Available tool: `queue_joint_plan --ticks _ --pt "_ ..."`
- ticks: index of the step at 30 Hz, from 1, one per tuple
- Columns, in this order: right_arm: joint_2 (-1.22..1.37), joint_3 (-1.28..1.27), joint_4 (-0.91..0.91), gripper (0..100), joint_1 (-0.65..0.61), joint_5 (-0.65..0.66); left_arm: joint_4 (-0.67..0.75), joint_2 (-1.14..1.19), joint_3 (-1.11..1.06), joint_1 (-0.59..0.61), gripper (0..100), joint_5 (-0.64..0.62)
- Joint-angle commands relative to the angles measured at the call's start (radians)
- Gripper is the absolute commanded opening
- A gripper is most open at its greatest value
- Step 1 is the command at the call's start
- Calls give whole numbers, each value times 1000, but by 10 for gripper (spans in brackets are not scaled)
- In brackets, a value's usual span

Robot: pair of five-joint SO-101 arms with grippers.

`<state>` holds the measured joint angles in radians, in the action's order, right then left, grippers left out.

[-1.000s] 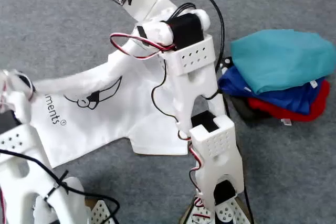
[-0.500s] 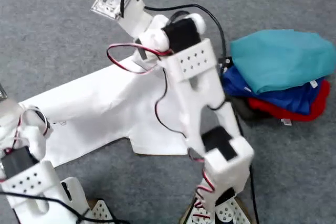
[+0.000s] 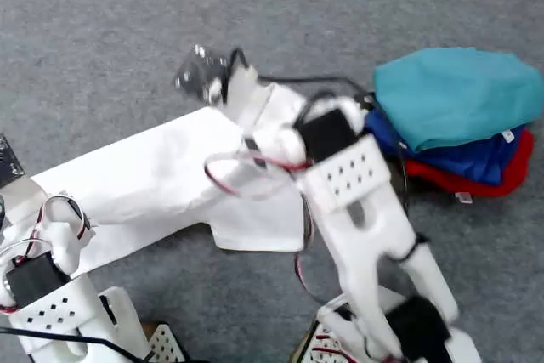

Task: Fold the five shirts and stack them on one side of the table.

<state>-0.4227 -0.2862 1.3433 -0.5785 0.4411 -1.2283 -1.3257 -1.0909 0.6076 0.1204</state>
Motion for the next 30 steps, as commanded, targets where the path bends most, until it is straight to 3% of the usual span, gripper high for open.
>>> queue_joint_plan --ticks 1,8,14,17,23,27,30 --pt "-131 -321 -204 1 -7 8 -5 4 -11 9 19 5" --pt "-229 -598 -364 1 7 49 2 4 -100 6 19 74" --pt "-211 -631 -439 1 177 49 -5 4 -150 0 19 227" --pt "-206 -634 -414 3 189 51 -5 4 -164 6 29 276" --pt "-248 -625 -273 146 76 120 -43 4 -106 69 252 232" --pt "-337 -585 -224 147 68 132 -135 2 23 74 238 308" --pt "-381 -499 -172 145 70 126 -239 2 187 75 143 327"
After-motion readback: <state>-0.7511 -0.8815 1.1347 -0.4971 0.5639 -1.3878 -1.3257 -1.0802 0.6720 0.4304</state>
